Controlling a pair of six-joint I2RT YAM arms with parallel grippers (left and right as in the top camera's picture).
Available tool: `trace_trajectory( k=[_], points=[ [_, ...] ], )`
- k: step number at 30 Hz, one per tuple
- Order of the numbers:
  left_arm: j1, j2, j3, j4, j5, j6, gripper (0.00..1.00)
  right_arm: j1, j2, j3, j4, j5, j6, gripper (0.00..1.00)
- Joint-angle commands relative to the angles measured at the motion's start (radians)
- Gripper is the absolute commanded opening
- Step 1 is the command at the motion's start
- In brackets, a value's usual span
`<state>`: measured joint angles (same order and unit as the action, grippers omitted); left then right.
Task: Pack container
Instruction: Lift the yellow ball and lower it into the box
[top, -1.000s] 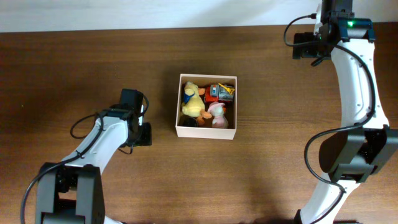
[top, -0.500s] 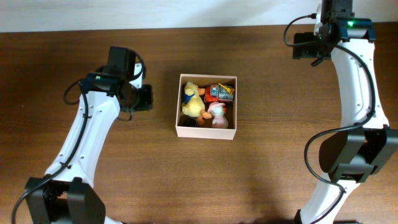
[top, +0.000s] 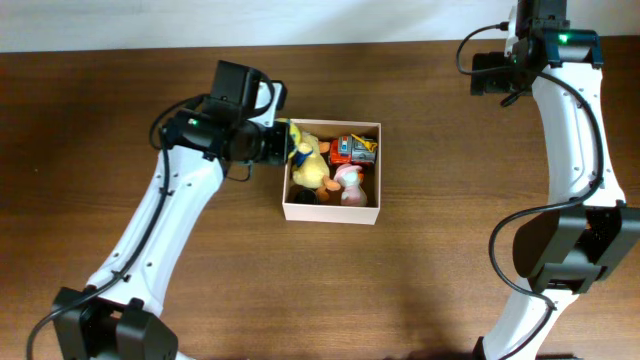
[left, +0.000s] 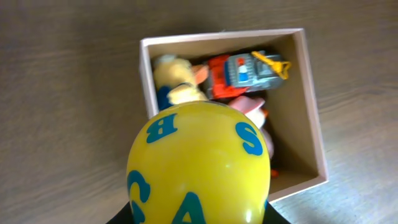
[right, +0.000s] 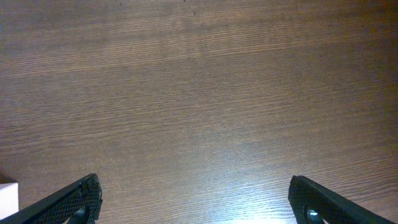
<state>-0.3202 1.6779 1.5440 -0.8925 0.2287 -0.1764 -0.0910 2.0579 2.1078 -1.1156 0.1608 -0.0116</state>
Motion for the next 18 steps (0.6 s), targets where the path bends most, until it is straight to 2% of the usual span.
trace_trajectory(
  k=[1,13,14,16,18],
  points=[
    [-0.047,0.037,0.016,0.011,0.018,-0.005,0.21,-0.002,-0.042,0.018,0.000,0.016,-0.003,0.99],
    [-0.154,0.175,0.016,0.029,0.014,-0.005,0.22,-0.002,-0.042,0.018,0.000,0.016,-0.003,0.99],
    [-0.163,0.190,0.016,0.028,0.014,-0.005,0.25,-0.002,-0.042,0.018,0.000,0.016,-0.003,0.99],
    [-0.164,0.195,0.016,0.027,0.015,-0.005,0.44,-0.002,-0.042,0.018,0.000,0.016,-0.003,0.99],
    [-0.164,0.196,0.016,0.026,0.015,-0.005,0.52,-0.002,-0.042,0.018,0.000,0.016,-0.003,0.99]
  ],
)
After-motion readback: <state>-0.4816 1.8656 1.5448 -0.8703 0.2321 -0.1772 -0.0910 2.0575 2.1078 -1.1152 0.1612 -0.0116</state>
